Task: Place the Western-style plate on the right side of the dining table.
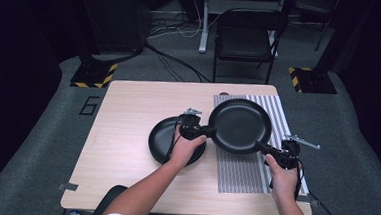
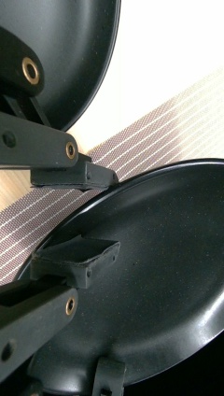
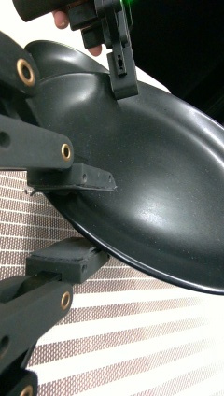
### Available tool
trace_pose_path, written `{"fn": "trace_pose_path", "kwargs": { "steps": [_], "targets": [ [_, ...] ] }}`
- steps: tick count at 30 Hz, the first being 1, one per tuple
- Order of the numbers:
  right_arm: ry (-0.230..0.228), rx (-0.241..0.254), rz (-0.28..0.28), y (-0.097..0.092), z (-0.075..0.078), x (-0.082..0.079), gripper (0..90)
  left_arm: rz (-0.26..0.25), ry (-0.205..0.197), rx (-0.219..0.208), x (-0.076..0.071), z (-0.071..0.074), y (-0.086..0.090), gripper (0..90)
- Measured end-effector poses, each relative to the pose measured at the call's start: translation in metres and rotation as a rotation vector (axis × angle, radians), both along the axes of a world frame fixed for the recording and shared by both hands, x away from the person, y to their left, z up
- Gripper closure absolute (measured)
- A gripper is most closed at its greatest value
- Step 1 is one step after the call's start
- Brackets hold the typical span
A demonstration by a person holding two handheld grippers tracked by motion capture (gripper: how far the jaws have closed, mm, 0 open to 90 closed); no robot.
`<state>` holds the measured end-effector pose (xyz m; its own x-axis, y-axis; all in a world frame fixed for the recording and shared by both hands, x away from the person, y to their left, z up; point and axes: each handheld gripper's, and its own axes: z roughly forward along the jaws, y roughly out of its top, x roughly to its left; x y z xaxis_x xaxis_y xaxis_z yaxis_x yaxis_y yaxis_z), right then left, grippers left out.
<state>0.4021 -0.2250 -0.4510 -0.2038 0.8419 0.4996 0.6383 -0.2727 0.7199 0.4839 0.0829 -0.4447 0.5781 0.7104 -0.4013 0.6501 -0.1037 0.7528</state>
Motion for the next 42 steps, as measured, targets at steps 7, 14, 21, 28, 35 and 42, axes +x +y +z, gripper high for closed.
{"fn": "trace_pose_path", "kwargs": {
  "steps": [7, 14, 21, 28, 35, 42],
  "targets": [
    [0.023, 0.013, -0.02, -0.008, -0.006, -0.002, 65.5, -0.015, 0.014, 0.001, 0.003, -0.005, -0.009, 64.1],
    [0.026, 0.007, -0.037, -0.013, -0.008, -0.005, 65.5, -0.032, 0.024, 0.0, 0.005, -0.01, -0.018, 64.1],
    [0.036, 0.004, -0.057, -0.021, -0.012, -0.01, 65.5, -0.053, 0.032, 0.003, 0.007, -0.014, -0.028, 64.1],
    [0.033, 0.003, -0.083, -0.028, -0.014, -0.012, 65.5, -0.067, 0.037, 0.004, 0.01, -0.016, -0.036, 64.1],
    [0.039, 0.005, -0.092, -0.033, -0.017, -0.012, 65.5, -0.073, 0.046, 0.005, 0.012, -0.019, -0.041, 64.1],
    [0.045, 0.009, -0.097, -0.033, -0.02, -0.011, 65.5, -0.071, 0.051, 0.004, 0.013, -0.022, -0.042, 64.1]
  ]
}}
